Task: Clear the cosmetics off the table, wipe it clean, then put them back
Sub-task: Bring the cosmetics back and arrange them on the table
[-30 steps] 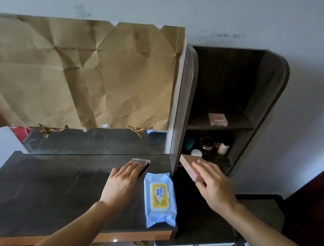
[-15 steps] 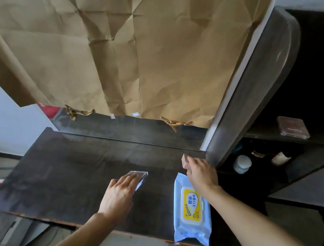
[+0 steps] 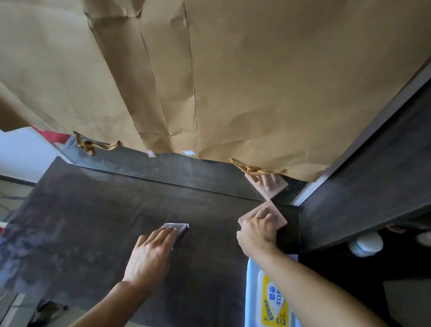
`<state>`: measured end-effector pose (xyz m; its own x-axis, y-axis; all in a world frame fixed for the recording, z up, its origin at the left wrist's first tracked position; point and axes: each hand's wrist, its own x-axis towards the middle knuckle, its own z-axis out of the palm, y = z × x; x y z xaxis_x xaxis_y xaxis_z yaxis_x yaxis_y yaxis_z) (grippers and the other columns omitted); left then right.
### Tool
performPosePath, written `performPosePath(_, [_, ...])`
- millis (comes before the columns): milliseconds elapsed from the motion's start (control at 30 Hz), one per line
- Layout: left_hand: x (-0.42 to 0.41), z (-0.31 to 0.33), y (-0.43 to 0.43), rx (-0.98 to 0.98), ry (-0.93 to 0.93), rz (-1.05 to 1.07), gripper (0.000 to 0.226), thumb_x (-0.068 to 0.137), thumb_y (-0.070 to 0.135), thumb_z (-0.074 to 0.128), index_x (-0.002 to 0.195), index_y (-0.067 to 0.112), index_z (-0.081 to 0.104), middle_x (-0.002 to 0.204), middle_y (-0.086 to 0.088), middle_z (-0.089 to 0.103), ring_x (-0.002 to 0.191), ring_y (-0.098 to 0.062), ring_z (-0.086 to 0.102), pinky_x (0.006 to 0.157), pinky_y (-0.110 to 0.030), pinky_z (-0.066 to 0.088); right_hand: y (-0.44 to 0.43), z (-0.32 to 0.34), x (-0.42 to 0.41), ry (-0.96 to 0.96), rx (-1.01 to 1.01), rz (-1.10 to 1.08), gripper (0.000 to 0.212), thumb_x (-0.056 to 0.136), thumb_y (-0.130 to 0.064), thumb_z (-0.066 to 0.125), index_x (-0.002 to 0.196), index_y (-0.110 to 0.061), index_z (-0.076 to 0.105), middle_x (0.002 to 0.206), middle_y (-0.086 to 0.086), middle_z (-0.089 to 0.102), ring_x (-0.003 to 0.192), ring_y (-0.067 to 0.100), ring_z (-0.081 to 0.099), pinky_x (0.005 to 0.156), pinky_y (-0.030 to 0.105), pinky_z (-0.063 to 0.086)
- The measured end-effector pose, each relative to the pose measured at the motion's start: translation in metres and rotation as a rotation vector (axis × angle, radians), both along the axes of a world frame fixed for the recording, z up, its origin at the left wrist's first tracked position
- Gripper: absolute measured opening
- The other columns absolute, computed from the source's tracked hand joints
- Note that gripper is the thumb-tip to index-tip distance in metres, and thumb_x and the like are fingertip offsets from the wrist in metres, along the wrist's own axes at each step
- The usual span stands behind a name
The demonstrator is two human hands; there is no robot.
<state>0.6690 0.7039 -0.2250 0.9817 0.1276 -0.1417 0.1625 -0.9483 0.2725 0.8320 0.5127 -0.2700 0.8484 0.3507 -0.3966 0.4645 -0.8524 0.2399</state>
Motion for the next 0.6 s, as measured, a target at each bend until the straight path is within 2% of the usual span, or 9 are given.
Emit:
performPosePath(67, [0.006,-0.004,0.001,-0.012,0.006,-0.027,0.073,0.045,0.005,0.083,0.115,0.015,0.066,0.114,0.002,0.068,0.101,-0.018,0.066,0.069,-0.029,0.053,-0.002,0.003,0.003,-0.023,0.039,-0.022,0.082,0.088,-0.052,0.046,0.138,0.011,0.028,0.14,0.038,0.03,0.12,0.041,0.039,0.095,0.045,0.036])
performPosePath(133, [0.013,-0.008,0.001,-0.02,-0.002,-0.083,0.075,0.042,0.005,0.085,0.114,0.016,0.067,0.111,0.003,0.068,0.1,-0.017,0.066,0.072,-0.027,0.052,-0.012,0.006,0.005,-0.02,0.103,-0.01,0.097,0.08,-0.059,0.053,0.142,0.008,0.019,0.146,0.031,0.024,0.123,0.037,0.035,0.094,0.042,0.039])
performPosePath(233, [0.029,-0.013,0.001,-0.002,-0.03,-0.173,0.074,0.043,0.004,0.081,0.114,0.019,0.068,0.11,0.005,0.068,0.101,-0.016,0.064,0.081,-0.025,0.039,-0.029,-0.002,0.012,-0.031,0.16,-0.045,0.102,0.073,-0.061,0.06,0.141,0.003,0.018,0.144,0.025,0.026,0.121,0.035,0.036,0.092,0.044,0.044])
performPosePath(333, [0.046,-0.022,0.002,-0.045,-0.094,-0.272,0.071,0.048,0.001,0.07,0.116,0.023,0.062,0.113,0.009,0.062,0.109,-0.017,0.056,0.086,-0.026,0.036,-0.036,-0.002,0.019,-0.054,0.157,-0.211,0.108,0.072,-0.072,0.056,0.139,0.005,0.023,0.138,0.024,0.035,0.117,0.031,0.04,0.089,0.035,0.046])
performPosePath(433, [0.064,-0.035,0.006,-0.049,-0.099,-0.407,0.077,0.042,-0.001,0.074,0.114,0.022,0.06,0.116,0.007,0.06,0.116,-0.02,0.051,0.091,-0.028,0.037,-0.033,-0.003,0.026,-0.09,0.175,-0.3,0.109,0.07,-0.076,0.053,0.135,0.008,0.03,0.133,0.027,0.04,0.115,0.033,0.043,0.094,0.034,0.041])
performPosePath(500, [0.075,-0.044,0.011,-0.005,-0.101,-0.509,0.075,0.043,0.0,0.074,0.115,0.017,0.064,0.119,0.0,0.062,0.118,-0.024,0.05,0.092,-0.032,0.044,-0.031,-0.007,0.027,-0.125,0.211,-0.309,0.108,0.066,-0.076,0.056,0.131,0.008,0.038,0.131,0.03,0.042,0.114,0.036,0.044,0.1,0.037,0.037])
performPosePath(567, [0.086,-0.051,0.016,0.049,-0.085,-0.613,0.077,0.046,0.0,0.07,0.121,0.016,0.064,0.124,-0.007,0.061,0.119,-0.03,0.055,0.09,-0.036,0.051,-0.033,-0.009,0.027,-0.13,0.28,-0.327,0.099,0.065,-0.07,0.064,0.127,0.005,0.046,0.13,0.03,0.044,0.116,0.039,0.044,0.101,0.04,0.038])
performPosePath(600, [0.09,-0.054,0.018,0.076,-0.067,-0.657,0.081,0.046,-0.001,0.07,0.124,0.016,0.062,0.128,-0.01,0.059,0.12,-0.032,0.055,0.091,-0.038,0.052,-0.037,-0.01,0.026,-0.132,0.338,-0.334,0.088,0.065,-0.062,0.068,0.123,0.002,0.051,0.129,0.028,0.047,0.115,0.039,0.045,0.098,0.042,0.042])
